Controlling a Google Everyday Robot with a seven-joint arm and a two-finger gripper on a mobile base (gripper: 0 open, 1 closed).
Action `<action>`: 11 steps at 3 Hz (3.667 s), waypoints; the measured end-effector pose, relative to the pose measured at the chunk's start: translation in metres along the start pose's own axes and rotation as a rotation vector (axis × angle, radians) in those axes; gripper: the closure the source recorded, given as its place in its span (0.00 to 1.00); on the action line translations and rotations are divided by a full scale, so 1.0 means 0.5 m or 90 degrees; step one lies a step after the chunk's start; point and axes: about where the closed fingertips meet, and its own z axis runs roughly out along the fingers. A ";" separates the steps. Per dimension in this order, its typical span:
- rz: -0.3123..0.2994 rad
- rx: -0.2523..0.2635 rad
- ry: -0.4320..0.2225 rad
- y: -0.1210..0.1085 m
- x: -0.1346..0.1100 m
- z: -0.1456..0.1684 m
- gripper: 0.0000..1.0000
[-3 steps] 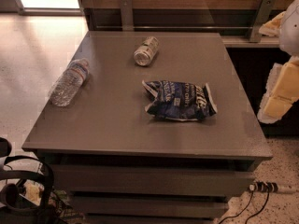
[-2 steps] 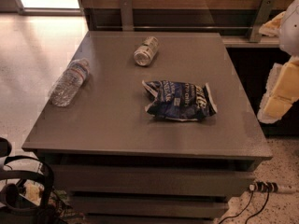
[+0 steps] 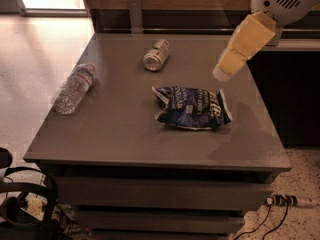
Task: Place water bottle upright
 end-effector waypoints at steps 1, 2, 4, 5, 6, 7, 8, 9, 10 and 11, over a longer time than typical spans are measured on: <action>0.095 -0.019 0.002 -0.001 -0.101 0.057 0.00; 0.184 -0.028 -0.009 0.015 -0.143 0.095 0.00; 0.276 -0.080 0.015 -0.001 -0.204 0.172 0.00; 0.375 -0.093 0.037 0.000 -0.226 0.206 0.00; 0.445 -0.069 0.078 0.024 -0.267 0.222 0.00; 0.480 -0.030 0.093 0.067 -0.371 0.242 0.00; 0.462 -0.032 0.088 0.095 -0.453 0.272 0.00; 0.465 -0.033 0.078 0.090 -0.453 0.273 0.00; 0.465 -0.033 0.078 0.090 -0.453 0.273 0.00; 0.488 -0.015 0.107 0.104 -0.461 0.298 0.00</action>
Offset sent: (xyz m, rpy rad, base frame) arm 0.0520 0.1020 -0.0323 0.1916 0.1464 -0.3262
